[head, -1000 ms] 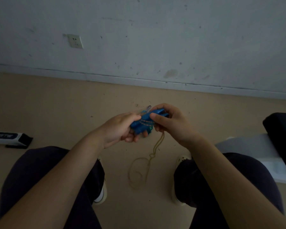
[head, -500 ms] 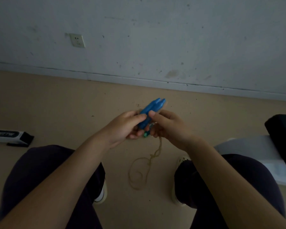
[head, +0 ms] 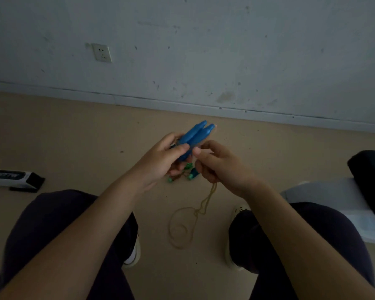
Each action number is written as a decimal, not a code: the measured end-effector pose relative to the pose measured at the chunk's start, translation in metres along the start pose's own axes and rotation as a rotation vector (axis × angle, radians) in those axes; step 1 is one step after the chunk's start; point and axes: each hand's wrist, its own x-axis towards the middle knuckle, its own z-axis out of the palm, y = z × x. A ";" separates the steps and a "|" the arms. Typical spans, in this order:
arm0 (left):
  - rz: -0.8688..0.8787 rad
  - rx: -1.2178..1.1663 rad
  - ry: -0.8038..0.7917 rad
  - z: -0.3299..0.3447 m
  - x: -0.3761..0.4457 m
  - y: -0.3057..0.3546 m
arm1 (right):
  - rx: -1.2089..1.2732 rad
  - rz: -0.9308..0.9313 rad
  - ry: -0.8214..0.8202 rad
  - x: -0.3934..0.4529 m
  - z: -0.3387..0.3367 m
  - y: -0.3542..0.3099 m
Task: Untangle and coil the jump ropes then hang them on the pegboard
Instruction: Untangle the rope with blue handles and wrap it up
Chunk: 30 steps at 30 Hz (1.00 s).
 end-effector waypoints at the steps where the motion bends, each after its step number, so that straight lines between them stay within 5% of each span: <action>1: 0.015 -0.012 0.019 -0.001 0.000 0.000 | -0.021 0.016 -0.016 0.000 -0.001 -0.001; 9: 0.093 0.076 0.005 0.002 -0.001 -0.005 | -0.353 -0.002 0.025 0.000 0.000 -0.005; 13: 0.093 0.173 0.029 0.000 0.000 -0.005 | -0.283 -0.102 -0.122 -0.007 0.005 -0.009; 20: -0.035 0.115 0.071 0.002 0.003 -0.008 | -0.374 -0.075 0.086 0.002 0.006 0.003; 24: -0.031 0.011 0.051 0.001 0.003 -0.005 | -0.336 -0.100 0.095 0.003 0.007 0.004; 30: 0.085 0.244 0.122 -0.003 0.004 -0.010 | -0.324 0.021 0.011 0.003 0.007 0.004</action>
